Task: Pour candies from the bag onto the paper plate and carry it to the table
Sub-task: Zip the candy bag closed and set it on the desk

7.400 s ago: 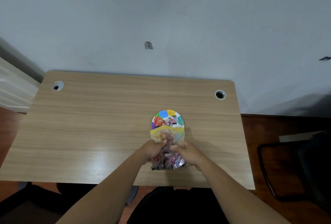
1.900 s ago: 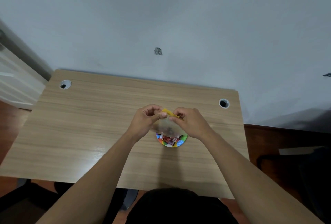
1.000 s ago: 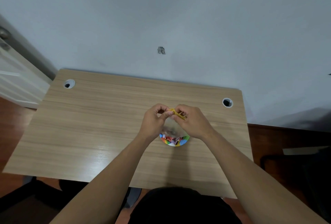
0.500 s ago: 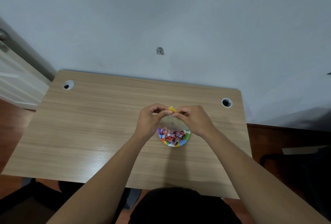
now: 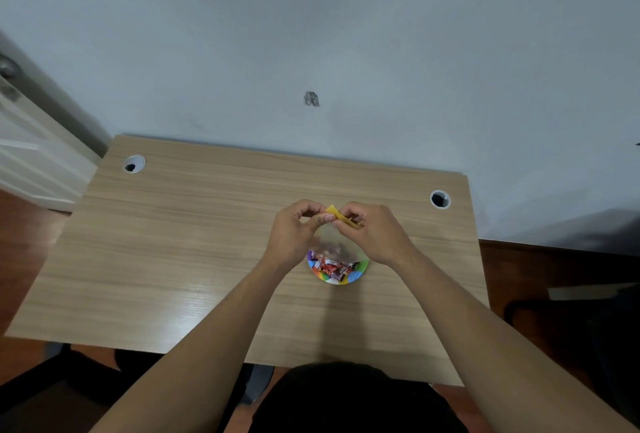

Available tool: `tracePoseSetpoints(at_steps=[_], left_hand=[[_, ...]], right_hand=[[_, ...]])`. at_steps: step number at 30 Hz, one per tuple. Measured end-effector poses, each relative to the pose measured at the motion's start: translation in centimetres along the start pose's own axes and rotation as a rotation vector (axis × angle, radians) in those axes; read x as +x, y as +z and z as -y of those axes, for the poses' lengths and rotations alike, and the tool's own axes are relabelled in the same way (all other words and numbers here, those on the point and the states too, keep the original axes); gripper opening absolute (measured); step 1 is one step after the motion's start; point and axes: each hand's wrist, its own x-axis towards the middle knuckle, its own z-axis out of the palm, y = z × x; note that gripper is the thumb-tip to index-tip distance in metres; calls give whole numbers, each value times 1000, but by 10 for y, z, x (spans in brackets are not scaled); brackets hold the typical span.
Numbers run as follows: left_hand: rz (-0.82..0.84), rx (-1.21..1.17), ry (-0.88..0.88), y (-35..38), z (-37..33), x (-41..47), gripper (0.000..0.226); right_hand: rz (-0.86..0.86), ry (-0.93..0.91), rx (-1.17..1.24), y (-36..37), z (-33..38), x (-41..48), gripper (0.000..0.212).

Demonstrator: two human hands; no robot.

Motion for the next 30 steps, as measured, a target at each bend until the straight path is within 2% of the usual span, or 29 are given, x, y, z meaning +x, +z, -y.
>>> tracePoseSetpoints(at_steps=[6, 10, 18, 26, 30], left_hand=[[-33, 63, 48, 4, -2, -1, 8], [-26, 1, 11, -1, -3, 1, 12], [7, -108, -23, -8, -3, 3, 14], [72, -9, 19, -10, 1, 3, 6], [75, 36, 42, -10, 1, 4, 10]], right_hand=[[10, -10, -12, 2, 4, 1, 11], [27, 13, -10, -1, -3, 4, 20], [11, 23, 0, -4, 0, 6, 16], [8, 39, 28, 1, -1, 6, 17], [18, 54, 33, 2, -1, 7, 14]])
